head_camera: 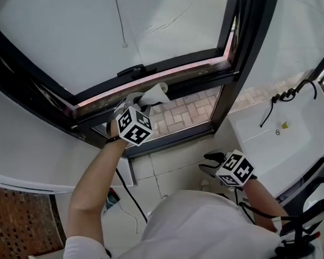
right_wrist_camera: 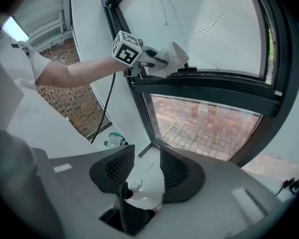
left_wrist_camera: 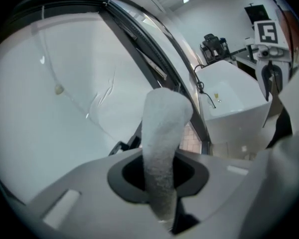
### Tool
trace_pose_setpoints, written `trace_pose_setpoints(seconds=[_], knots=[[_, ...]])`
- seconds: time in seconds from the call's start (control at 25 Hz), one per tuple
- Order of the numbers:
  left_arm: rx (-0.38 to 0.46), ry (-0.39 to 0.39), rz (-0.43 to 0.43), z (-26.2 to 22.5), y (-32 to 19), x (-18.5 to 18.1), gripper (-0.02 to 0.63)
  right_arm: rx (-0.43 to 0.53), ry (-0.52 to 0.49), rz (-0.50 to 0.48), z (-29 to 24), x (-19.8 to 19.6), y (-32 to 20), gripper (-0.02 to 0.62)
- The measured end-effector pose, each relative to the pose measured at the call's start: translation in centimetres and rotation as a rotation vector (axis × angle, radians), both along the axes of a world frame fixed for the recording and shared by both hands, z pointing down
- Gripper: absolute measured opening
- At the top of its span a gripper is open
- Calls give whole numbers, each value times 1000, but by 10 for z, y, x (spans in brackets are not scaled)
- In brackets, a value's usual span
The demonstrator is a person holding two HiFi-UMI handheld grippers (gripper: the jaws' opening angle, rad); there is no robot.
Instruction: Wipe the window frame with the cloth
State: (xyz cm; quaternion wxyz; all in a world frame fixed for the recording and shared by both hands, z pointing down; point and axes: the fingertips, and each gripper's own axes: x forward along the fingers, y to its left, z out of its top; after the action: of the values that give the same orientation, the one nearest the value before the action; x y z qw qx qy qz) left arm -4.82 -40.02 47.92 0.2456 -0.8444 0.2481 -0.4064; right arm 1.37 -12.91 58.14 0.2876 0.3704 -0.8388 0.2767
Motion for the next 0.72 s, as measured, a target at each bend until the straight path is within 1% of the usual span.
trace_pose_setpoints(seconds=[0.2, 0.4, 0.56, 0.72], knots=[[27, -16, 77, -3, 4, 100, 92, -1, -17, 60, 4, 38, 14, 163], [44, -23, 101, 3, 1, 183, 92, 2, -15, 111, 3, 78, 29, 163], [59, -53, 110, 11, -2, 236, 92, -7, -5, 155, 1, 116, 46, 163], [95, -99, 111, 22, -6, 273, 92, -24, 8, 200, 4, 152, 63, 163]])
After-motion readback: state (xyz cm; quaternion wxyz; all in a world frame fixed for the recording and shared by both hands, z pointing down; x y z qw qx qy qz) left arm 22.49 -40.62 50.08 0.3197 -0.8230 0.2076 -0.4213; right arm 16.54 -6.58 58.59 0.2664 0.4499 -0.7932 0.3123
